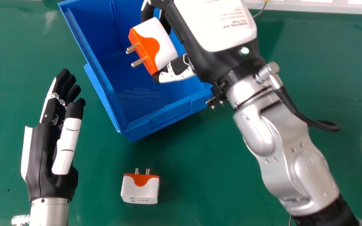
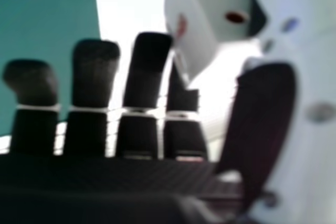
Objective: Pick all objects and put in blue box
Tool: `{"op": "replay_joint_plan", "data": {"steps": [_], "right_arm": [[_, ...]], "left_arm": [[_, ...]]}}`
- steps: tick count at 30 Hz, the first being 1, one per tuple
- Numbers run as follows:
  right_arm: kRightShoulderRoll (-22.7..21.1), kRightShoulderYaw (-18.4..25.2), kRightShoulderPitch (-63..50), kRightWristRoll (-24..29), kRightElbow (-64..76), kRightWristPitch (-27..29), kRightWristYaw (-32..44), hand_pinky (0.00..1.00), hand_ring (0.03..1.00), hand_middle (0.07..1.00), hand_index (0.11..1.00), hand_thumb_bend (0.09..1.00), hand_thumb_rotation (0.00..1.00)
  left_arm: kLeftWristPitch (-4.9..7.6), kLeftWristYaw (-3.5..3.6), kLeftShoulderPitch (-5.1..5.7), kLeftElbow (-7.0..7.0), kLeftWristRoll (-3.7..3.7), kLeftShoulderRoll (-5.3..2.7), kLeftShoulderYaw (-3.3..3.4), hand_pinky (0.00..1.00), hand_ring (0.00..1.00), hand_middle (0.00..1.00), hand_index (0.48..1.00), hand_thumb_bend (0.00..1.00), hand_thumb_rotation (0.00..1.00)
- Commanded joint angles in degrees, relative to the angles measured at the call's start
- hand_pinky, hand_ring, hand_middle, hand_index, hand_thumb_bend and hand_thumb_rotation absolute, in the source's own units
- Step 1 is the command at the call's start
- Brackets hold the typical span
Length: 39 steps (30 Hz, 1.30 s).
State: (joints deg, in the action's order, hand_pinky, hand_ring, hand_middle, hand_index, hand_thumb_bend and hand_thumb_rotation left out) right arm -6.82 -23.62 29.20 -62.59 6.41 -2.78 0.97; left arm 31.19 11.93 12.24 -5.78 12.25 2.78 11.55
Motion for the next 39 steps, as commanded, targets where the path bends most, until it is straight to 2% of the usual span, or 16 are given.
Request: {"op": "replay_joint_plan", "data": {"steps": [1, 3, 6, 8, 11, 17, 22, 25, 28, 31, 34, 39], "right_arm": [[0.14, -0.27, 2.64, 0.26, -0.3, 0.91, -2.22, 0.17, 0.239, 0.418, 0.495, 0.524, 0.0], [-0.02, -0.53, 3.52, 0.34, -1.69, 1.17, -3.09, 0.17, 0.245, 0.416, 0.497, 0.524, 0.0], [-0.24, -0.85, 4.87, 0.33, -3.81, 1.77, -4.57, 0.17, 0.248, 0.415, 0.499, 0.524, 0.0], [-0.27, -0.99, 5.62, 0.4, -5.16, 2.2, -5.74, 0.17, 0.248, 0.415, 0.499, 0.524, 0.0], [-0.39, -1.32, 6.7, 0.41, -7.45, 2.67, -7.73, 0.17, 0.245, 0.411, 0.499, 0.524, 0.0], [-0.41, -1.66, 8.28, 2.27, -12.07, 4.09, -9.54, 0.16, 0.236, 0.406, 0.497, 0.524, 0.0], [-0.65, -2.48, 10.48, 2.56, -19.29, 5.95, -14.13, 0.16, 0.233, 0.401, 0.497, 0.523, 0.0], [-1.15, -3.19, 12.38, 2.94, -24.09, 7.53, -16.38, 0.16, 0.23, 0.415, 0.494, 0.524, 0.0], [-1.21, -4.1, 14.65, 2.89, -29.72, 9.44, -20.03, 0.16, 0.23, 0.415, 0.494, 0.524, 0.0], [-0.6, -5.2, 17.47, 3.3, -37.25, 11.74, -24.29, 0.16, 0.235, 0.41, 0.494, 0.524, 0.0], [-0.04, -6.57, 19.65, 3.21, -42.79, 12.73, -26.66, 0.16, 0.235, 0.41, 0.494, 0.524, 0.0], [0.61, -9.38, 22.52, 2.19, -49.81, 12.96, -30.05, 0.17, 0.253, 0.404, 0.495, 0.524, 0.0]], "left_arm": [[1.34, -0.1, 0.34, 0.99, 0.11, -0.27, -0.14, 0.92, 0.94, 0.95, 0.915, 0.78, 0.74], [1.1, 0.01, 0.42, 1.23, 0.58, -0.46, -0.23, 0.92, 0.94, 0.95, 0.912, 0.78, 0.74], [1.46, 0.26, 0.28, 0.81, 0.71, -0.42, -0.21, 0.92, 0.94, 0.95, 0.907, 0.78, 0.73], [1.78, 0.36, 0.23, 0.51, 0.61, -0.4, -0.18, 0.92, 0.94, 0.95, 0.907, 0.78, 0.73], [1.64, 0.07, 0.35, 0.62, 0.24, -0.47, -0.2, 0.91, 0.94, 0.94, 0.901, 0.79, 0.73], [1.74, 0.46, 0.14, 0.44, 0.68, -0.46, -0.33, 0.91, 0.94, 0.93, 0.893, 0.8, 0.73], [2.05, 0.16, -0.17, -0.04, 0.31, -0.54, -0.26, 0.91, 0.93, 0.93, 0.886, 0.81, 0.72], [2.62, 0.23, -0.38, -0.5, 0.22, -0.46, -0.18, 0.9, 0.93, 0.92, 0.881, 0.81, 0.72], [2.62, 0.44, -0.5, -0.74, 0.52, -0.37, -0.16, 0.9, 0.93, 0.92, 0.881, 0.81, 0.72], [3.2, 0.18, -0.64, -1.1, -0.25, -0.19, -0.07, 0.9, 0.93, 0.92, 0.877, 0.81, 0.72], [3.58, -0.07, -0.7, -1.5, -0.71, -0.07, 0.0, 0.9, 0.93, 0.92, 0.877, 0.81, 0.72], [3.64, 0.12, -0.64, -1.5, -0.25, -0.15, -0.06, 0.9, 0.93, 0.92, 0.869, 0.81, 0.73]]}}
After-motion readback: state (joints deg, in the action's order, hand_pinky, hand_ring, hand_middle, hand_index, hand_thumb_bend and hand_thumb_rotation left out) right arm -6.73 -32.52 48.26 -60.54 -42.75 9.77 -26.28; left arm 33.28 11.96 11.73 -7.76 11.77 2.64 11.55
